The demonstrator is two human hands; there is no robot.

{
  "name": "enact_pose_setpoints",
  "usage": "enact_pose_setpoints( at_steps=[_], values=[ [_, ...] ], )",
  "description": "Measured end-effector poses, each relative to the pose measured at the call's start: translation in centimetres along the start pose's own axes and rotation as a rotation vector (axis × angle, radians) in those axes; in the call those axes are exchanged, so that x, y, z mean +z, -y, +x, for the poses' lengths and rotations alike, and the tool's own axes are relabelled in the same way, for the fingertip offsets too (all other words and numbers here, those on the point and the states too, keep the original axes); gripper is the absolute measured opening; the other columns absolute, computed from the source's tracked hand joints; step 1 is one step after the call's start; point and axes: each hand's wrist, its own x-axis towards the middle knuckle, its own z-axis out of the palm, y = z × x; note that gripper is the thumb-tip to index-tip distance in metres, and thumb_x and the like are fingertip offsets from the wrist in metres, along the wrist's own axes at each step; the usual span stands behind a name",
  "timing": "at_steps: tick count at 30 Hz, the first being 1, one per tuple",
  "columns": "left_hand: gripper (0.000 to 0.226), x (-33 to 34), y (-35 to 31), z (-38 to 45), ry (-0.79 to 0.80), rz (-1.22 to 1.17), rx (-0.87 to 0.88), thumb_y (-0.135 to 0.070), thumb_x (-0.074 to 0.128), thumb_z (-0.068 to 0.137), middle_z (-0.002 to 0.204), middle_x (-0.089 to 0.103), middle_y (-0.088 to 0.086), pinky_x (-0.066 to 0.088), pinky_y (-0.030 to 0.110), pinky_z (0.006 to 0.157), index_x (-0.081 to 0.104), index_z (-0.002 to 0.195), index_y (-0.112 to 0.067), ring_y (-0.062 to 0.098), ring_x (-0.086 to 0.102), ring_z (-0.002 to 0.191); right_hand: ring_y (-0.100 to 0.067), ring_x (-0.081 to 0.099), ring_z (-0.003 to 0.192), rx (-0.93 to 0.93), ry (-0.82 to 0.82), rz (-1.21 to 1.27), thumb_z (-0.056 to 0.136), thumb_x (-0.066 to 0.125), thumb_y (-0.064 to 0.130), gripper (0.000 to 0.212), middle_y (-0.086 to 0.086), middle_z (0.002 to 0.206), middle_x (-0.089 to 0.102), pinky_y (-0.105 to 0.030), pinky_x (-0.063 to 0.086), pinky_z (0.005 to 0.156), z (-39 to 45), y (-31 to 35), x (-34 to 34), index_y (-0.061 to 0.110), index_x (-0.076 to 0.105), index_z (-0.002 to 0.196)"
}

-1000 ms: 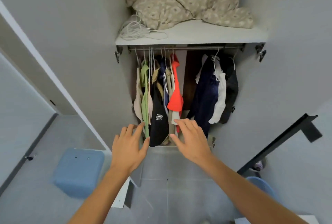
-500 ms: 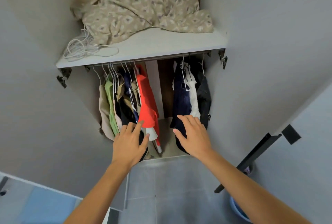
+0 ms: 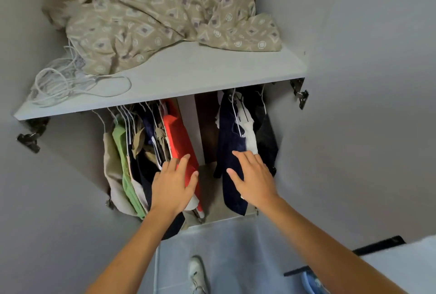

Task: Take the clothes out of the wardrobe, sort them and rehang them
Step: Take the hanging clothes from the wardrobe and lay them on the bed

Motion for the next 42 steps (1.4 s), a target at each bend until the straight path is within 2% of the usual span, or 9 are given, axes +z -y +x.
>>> enact_pose_setpoints(
  at_steps=[10, 17, 21, 23, 25, 29, 34, 39, 42],
  values=[
    [0.065, 3.0, 6.7, 12.9, 0.181, -0.084, -0.158, -0.045, 0.054, 0.102, 0.145, 0.042, 0.017, 0.056, 0.051, 0.089, 0.034, 0.155, -0.012, 0.037, 0.046, 0.135, -0.033, 0.049, 0.134, 0.160, -0.002, -0.115, 0.097, 0.066, 0.039, 0.063, -0.011, 0.144, 0.053, -0.047, 0.054, 0.103, 11.6, -0.4, 5.1, 0.016, 0.045, 0.152],
    [0.067, 4.7, 8.1, 16.9, 0.193, -0.151, -0.161, -0.025, 0.065, 0.099, 0.143, 0.045, 0.019, 0.056, 0.051, 0.086, 0.029, 0.152, -0.004, 0.041, 0.055, 0.128, -0.039, 0.046, 0.138, 0.292, 0.057, -0.144, 0.090, 0.069, 0.029, 0.078, -0.020, 0.146, 0.049, -0.051, 0.049, 0.110, 16.3, -1.3, 7.8, 0.013, 0.033, 0.157],
    [0.101, 5.3, 7.7, 17.2, 0.166, -0.226, -0.218, -0.006, 0.070, 0.089, 0.147, 0.048, 0.023, 0.056, 0.046, 0.075, 0.002, 0.164, -0.008, 0.041, 0.067, 0.106, -0.038, 0.055, 0.126, 0.308, 0.035, -0.181, 0.084, 0.070, 0.022, 0.077, -0.018, 0.138, 0.056, -0.047, 0.054, 0.102, 17.0, -2.3, 8.5, 0.008, 0.037, 0.152],
    [0.109, 5.6, 7.4, 17.2, 0.160, -0.250, -0.277, 0.001, 0.069, 0.083, 0.133, 0.058, 0.023, 0.055, 0.045, 0.075, -0.002, 0.165, -0.008, 0.040, 0.070, 0.095, -0.039, 0.058, 0.117, 0.316, 0.031, -0.213, 0.080, 0.072, 0.019, 0.074, -0.020, 0.132, 0.058, -0.047, 0.056, 0.094, 17.4, -2.8, 8.6, 0.004, 0.042, 0.146],
    [0.099, 5.8, 7.2, 17.4, 0.157, -0.299, -0.338, 0.004, 0.066, 0.080, 0.105, 0.066, 0.019, 0.058, 0.048, 0.079, 0.010, 0.161, -0.005, 0.039, 0.070, 0.086, -0.040, 0.059, 0.109, 0.330, 0.037, -0.247, 0.075, 0.074, 0.016, 0.074, -0.023, 0.125, 0.059, -0.046, 0.056, 0.087, 17.7, -3.5, 8.6, 0.000, 0.046, 0.141],
    [0.060, 6.0, 7.0, 17.7, 0.157, -0.316, -0.385, -0.001, 0.067, 0.082, 0.099, 0.062, 0.019, 0.056, 0.053, 0.083, 0.038, 0.134, -0.004, 0.046, 0.067, 0.093, -0.042, 0.056, 0.106, 0.386, 0.047, -0.186, 0.071, 0.075, 0.011, 0.073, -0.026, 0.121, 0.055, -0.047, 0.055, 0.089, 18.1, -4.7, 8.8, -0.005, 0.048, 0.137],
    [0.046, 6.1, 6.0, 17.7, 0.170, -0.383, -0.351, -0.003, 0.065, 0.085, 0.094, 0.063, 0.012, 0.050, 0.042, 0.075, 0.042, 0.124, -0.009, 0.041, 0.067, 0.092, -0.037, 0.058, 0.117, 0.413, 0.147, -0.069, 0.084, 0.072, 0.013, 0.055, -0.019, 0.131, 0.057, -0.042, 0.053, 0.095, 18.5, -5.5, 9.2, 0.002, 0.050, 0.133],
    [0.042, 6.8, 5.5, 18.5, 0.197, -0.457, -0.298, -0.008, 0.065, 0.088, 0.102, 0.070, 0.012, 0.056, 0.046, 0.083, 0.044, 0.123, -0.015, 0.036, 0.069, 0.093, -0.035, 0.060, 0.115, 0.354, 0.201, 0.082, 0.090, 0.064, 0.005, 0.034, -0.016, 0.125, 0.059, -0.041, 0.051, 0.094, 19.2, -4.8, 9.7, 0.006, 0.052, 0.122],
    [0.037, 7.3, 4.9, 19.2, 0.222, -0.506, -0.288, -0.005, 0.062, 0.088, 0.097, 0.069, 0.006, 0.049, 0.037, 0.077, 0.044, 0.119, -0.018, 0.030, 0.067, 0.088, -0.036, 0.059, 0.115, 0.341, 0.214, 0.079, 0.091, 0.059, 0.004, 0.036, -0.015, 0.125, 0.058, -0.043, 0.051, 0.094, 18.9, -4.3, 10.1, 0.009, 0.050, 0.125]
  ],
)
